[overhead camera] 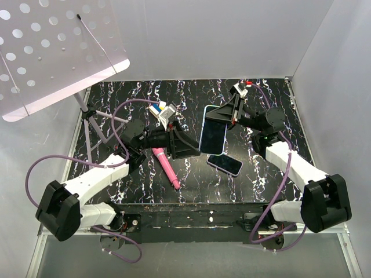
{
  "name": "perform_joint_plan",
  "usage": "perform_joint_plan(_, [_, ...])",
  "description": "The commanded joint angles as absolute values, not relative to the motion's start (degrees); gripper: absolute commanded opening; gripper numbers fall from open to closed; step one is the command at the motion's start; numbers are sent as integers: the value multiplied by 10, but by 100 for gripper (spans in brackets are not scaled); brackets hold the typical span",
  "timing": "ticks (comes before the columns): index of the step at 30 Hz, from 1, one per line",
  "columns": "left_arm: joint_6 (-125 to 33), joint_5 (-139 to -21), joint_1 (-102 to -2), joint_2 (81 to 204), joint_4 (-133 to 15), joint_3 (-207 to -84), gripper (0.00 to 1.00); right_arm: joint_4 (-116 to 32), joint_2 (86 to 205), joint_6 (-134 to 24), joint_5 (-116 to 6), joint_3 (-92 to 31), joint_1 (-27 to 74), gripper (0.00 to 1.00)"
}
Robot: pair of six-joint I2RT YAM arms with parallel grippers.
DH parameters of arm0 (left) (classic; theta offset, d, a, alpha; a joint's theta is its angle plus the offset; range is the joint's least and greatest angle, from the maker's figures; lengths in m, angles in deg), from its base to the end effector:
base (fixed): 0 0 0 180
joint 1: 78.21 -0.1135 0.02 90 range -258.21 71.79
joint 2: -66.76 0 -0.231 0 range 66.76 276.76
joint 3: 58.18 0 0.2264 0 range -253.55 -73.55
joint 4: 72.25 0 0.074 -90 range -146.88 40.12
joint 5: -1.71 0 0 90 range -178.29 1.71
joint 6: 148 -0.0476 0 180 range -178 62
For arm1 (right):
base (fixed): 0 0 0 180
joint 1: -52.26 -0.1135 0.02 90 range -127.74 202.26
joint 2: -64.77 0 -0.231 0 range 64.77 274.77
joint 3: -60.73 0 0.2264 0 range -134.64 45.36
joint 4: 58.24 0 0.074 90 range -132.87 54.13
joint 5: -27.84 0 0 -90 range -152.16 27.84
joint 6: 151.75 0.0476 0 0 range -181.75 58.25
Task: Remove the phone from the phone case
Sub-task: Remove the phone case from the phone.
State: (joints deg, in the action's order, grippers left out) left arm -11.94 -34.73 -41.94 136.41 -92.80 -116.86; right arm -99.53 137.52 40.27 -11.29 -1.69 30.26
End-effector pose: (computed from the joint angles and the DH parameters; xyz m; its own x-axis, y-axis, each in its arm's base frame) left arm 0.1892 -0.1863 0.3040 -0.6204 -0.0752 -0.7806 0.7842 -0.0642 -0.6171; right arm 0.2304 0.1329 0.3470 -0.9338 0.2884 -0.2117 -0.2888 -0.2584 0.9218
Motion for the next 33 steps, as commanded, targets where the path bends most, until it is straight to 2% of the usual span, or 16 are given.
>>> perform_joint_plan(1, [-149,-442,-443,1342,-834,-1177,57,-1062,1358,475,-45,-45,287,1])
perform_joint_plan(5, [-134,-454,-443,1328,-808,-1176,60,-1056,1353,468,-50,-42,287,1])
perform_joint_plan(12, [-84,-468,-434,1311,-848,-1162,65,-998,1339,419,-56,-45,287,1])
perform_joint_plan(18, [16,-485,-429,1300,-905,-1159,69,-847,1328,278,-54,-68,287,1])
perform_joint_plan(21, [67,-482,-421,1313,-948,-1169,67,-764,1318,202,-70,-79,287,1])
perform_joint_plan(28, [52,-484,-394,1336,-913,-1208,64,-742,1317,167,-78,-87,286,1])
perform_joint_plan(33, [38,-496,-377,1360,-895,-1227,54,-745,1317,168,-78,-85,283,1])
